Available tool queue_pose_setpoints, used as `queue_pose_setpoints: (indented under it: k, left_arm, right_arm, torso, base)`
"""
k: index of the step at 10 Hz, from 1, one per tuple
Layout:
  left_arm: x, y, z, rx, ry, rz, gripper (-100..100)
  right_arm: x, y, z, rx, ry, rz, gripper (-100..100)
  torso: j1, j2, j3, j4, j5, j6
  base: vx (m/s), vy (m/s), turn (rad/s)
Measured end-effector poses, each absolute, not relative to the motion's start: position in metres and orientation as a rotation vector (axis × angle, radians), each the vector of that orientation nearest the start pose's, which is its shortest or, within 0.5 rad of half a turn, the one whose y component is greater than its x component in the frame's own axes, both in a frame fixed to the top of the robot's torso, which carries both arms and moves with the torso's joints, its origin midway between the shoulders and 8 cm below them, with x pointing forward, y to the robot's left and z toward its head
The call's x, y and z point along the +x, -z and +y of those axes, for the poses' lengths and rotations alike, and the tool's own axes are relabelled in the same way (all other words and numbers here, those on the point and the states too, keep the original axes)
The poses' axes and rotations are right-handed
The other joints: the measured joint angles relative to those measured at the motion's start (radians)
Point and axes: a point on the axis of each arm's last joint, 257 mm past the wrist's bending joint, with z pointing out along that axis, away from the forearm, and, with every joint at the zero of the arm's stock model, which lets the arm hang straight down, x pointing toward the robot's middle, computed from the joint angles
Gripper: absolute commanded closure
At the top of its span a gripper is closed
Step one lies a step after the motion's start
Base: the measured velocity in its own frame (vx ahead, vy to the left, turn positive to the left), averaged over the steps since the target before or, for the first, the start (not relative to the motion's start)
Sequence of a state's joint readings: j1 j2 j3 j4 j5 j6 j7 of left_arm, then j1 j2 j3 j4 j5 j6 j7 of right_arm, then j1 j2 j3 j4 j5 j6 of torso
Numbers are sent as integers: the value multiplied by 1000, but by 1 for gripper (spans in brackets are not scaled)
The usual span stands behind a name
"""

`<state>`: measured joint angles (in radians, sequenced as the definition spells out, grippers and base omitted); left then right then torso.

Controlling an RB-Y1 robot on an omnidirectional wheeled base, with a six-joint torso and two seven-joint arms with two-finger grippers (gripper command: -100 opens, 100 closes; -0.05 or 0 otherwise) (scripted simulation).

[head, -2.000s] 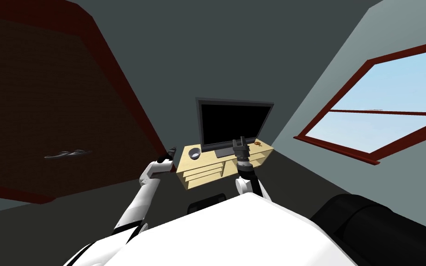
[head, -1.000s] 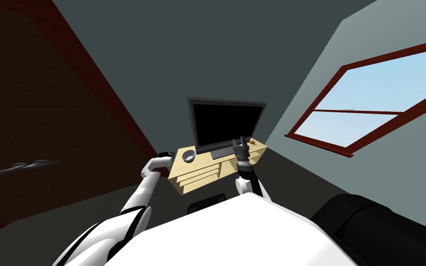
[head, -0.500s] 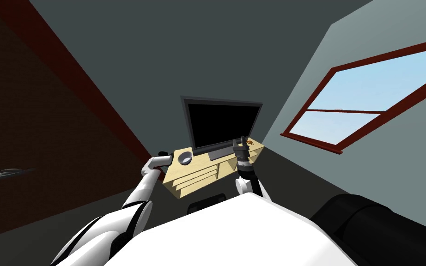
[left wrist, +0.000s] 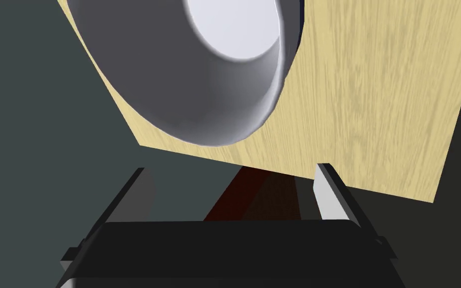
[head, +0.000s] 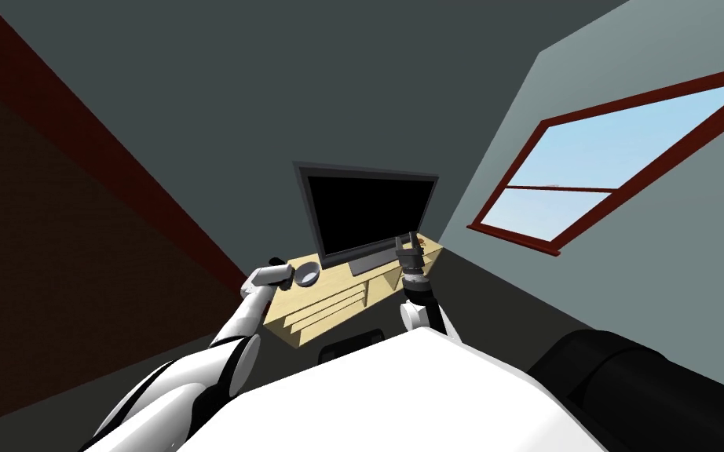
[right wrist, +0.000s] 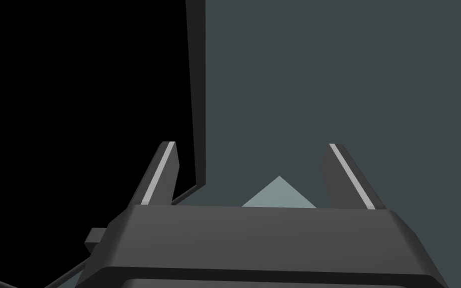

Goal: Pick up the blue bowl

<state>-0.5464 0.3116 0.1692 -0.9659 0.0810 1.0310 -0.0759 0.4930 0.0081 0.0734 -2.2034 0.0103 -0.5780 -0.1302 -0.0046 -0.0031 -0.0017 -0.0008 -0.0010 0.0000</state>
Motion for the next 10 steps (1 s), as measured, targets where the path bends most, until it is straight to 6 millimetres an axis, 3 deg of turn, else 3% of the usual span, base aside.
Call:
queue_pose_setpoints:
  k: [7,8,9,10]
  left_arm:
    - [505,423,370,-2062,209,1895,-100]
    - [504,424,370,-2064,208,1895,0]
    - [504,424,370,-2064,208,1895,-100]
    - [503,427,371,-2073,203,1888,-100]
  right_arm:
    - [349,-7,-254,709,-1496,572,0]
    - [349,-7,-254,709,-1496,572,0]
    - [349,-7,-254,709,-1496,572,0]
    - [349,-7,-254,709,-1496,572,0]
  torso:
    - [2,3,1,0,1,0]
    - [3,3,2,1,1,-1]
    - [3,4,2,1,1,-1]
    - [5,4,3,1,1,0]
  base:
    - [28,-24,-49]
    - [0,0,0]
    - [-7,27,-122]
    - [-20,59,-162]
